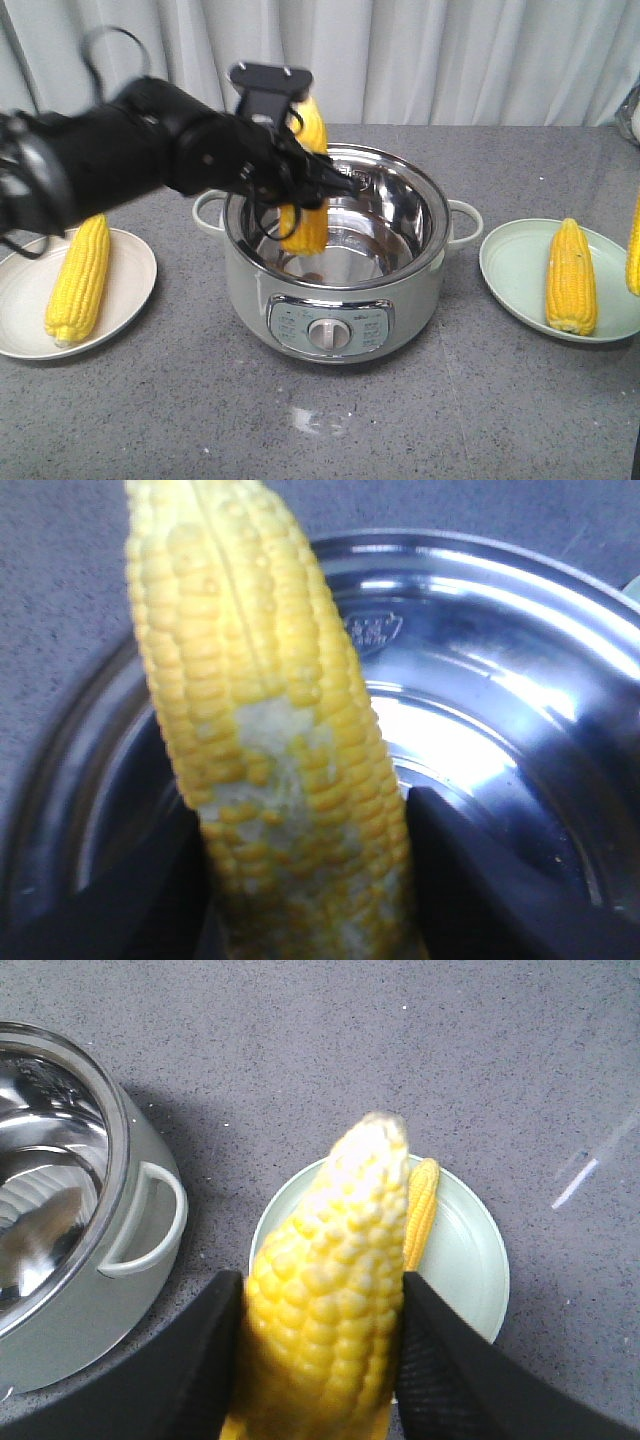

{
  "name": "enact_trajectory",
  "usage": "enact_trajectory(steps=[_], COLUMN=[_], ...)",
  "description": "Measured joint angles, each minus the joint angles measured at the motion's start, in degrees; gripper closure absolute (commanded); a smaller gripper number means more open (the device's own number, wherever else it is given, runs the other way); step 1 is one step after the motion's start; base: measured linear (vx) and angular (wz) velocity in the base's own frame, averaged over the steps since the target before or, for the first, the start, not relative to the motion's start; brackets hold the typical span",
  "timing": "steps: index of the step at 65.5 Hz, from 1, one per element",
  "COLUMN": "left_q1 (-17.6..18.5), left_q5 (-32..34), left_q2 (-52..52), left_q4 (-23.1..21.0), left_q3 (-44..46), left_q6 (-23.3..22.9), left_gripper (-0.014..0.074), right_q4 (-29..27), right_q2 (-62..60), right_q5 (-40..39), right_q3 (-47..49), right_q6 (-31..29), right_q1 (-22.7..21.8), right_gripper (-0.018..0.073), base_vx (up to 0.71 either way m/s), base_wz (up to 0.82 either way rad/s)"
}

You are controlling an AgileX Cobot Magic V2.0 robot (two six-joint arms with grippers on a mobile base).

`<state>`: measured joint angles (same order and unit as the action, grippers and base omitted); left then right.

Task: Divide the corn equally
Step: 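Lift the last cob up out of the pot with the left gripper, then drive the base away from the pot, turning toward the other counter, holding both cobs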

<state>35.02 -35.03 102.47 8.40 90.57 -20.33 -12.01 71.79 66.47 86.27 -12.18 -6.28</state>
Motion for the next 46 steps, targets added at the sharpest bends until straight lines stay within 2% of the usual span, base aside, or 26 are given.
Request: enact_trajectory(steps=[11,25,34,46], left_q1=[-3.7,-10.3,-14.2,-16.9], left_q5=[-4.4,-12.7,-18.4,-24.2], left_q2=[-7.3,-15.4,-19.3,-23.2], left_q4=[0.0,0.4,3.2,7.0], left_q3=[0.0,0.0,0.0,0.0], left_q6=[-0.3,-0.4,-0.4,-0.4], left_gripper=[0.0503,0.0503,0.0503,0.0503], right_q4=[0.0,0.0,0.0,0.0], right_q2=[0.0,0.0,0.0,0.0], right_q5=[0.0,0.0,0.0,0.0], right_q3=[0.0,0.0,0.0,0.0], right_q6=[0.0,0.0,0.0,0.0], right_q1=[0.0,0.0,0.0,0.0], right_gripper=[0.0479,0.0479,0.0479,0.0479], base_vx=[0.0,0.0,0.0,0.0], base_wz=[0.0,0.0,0.0,0.0])
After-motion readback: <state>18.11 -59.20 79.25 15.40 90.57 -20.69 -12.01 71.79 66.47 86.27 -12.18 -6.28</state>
